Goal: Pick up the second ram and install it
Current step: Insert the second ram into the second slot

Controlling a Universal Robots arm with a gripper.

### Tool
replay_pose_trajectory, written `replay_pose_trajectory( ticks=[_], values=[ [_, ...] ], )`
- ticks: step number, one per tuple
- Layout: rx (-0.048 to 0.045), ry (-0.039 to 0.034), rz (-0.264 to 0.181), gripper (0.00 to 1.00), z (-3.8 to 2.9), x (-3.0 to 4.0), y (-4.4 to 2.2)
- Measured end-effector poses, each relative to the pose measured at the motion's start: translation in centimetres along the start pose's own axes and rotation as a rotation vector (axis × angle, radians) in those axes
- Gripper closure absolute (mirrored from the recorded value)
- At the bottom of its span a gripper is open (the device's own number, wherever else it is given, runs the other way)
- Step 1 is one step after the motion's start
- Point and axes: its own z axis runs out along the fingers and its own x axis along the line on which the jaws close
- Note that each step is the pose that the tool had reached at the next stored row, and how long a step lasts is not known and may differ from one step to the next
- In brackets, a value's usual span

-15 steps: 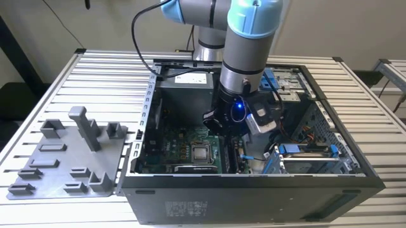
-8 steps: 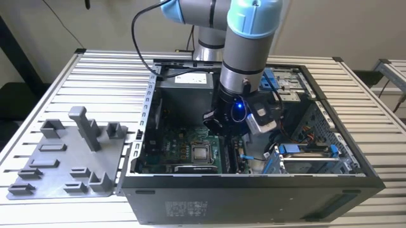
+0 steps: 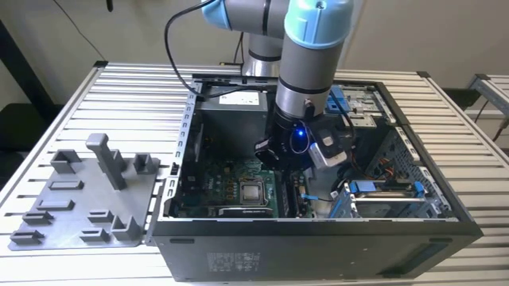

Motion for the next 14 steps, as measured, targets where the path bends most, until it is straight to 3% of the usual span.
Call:
replay_pose_trajectory(
  ticks=[14],
  values=[
    [-0.0004,-0.0001,0.0,0.86,0.24,0.0,0.03]
  ],
)
